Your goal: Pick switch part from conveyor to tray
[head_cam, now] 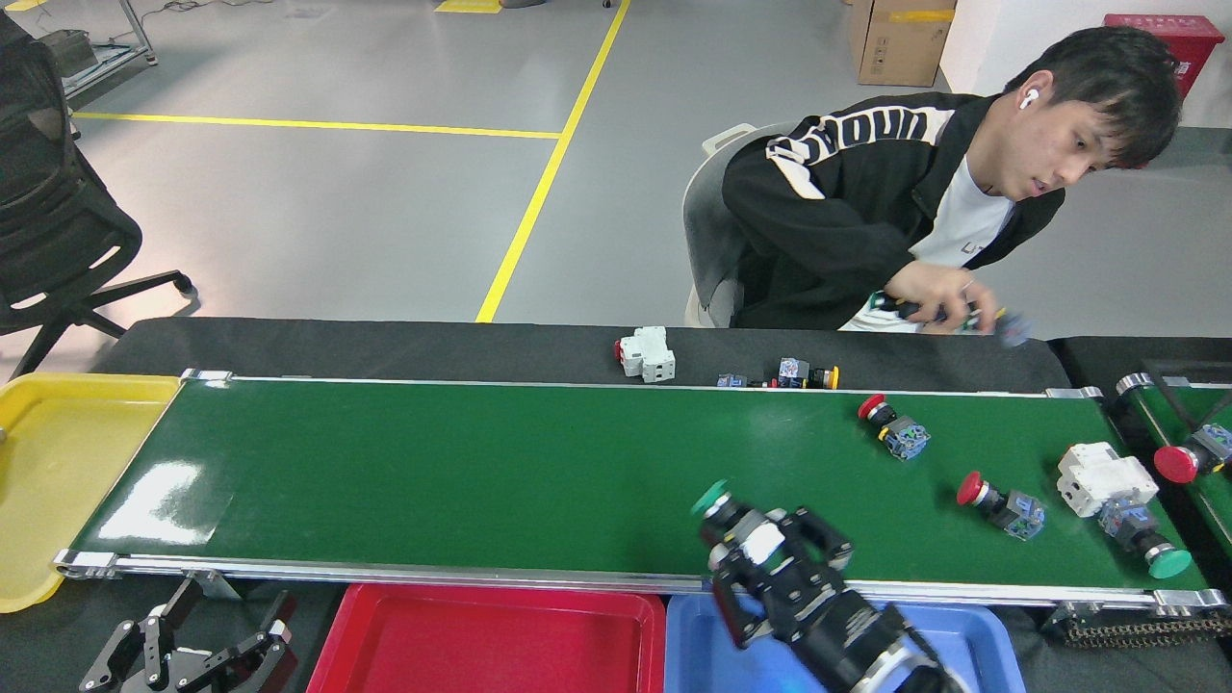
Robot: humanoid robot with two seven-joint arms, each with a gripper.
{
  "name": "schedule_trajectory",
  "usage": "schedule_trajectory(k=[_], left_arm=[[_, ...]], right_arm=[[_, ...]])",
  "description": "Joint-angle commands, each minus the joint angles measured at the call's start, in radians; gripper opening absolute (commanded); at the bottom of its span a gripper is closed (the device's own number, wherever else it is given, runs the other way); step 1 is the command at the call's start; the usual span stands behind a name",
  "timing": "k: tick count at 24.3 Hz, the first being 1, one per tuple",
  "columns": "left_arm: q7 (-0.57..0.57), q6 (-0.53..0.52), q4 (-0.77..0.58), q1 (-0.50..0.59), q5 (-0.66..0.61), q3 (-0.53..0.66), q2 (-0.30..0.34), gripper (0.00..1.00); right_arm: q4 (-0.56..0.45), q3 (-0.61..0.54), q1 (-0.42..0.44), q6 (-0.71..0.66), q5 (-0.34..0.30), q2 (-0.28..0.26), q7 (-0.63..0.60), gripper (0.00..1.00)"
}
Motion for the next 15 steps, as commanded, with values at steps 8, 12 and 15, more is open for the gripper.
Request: schedule_trajectory(k=[8,12,15], left_arm=[[0.002,0.000,-0.013,-0.004,-0.002,0.003,0.004,1.00],[0.002,0.000,-0.013,-0.003,-0.002,0.003,0.004,1.00],[0.002,0.000,-0.013,-0.001,-0.002,0.003,0.004,1.00]], right_arm=[[0.010,0.077,-0.016,0.159,0.057,0.085,0.087,0.97],[-0.030,-0.041,-0.019,0.228,0.054,0.086,0.081,0.97],[-0.038,-0.234,-0.019,0.305,0.054,0.088,0.078,0.97]])
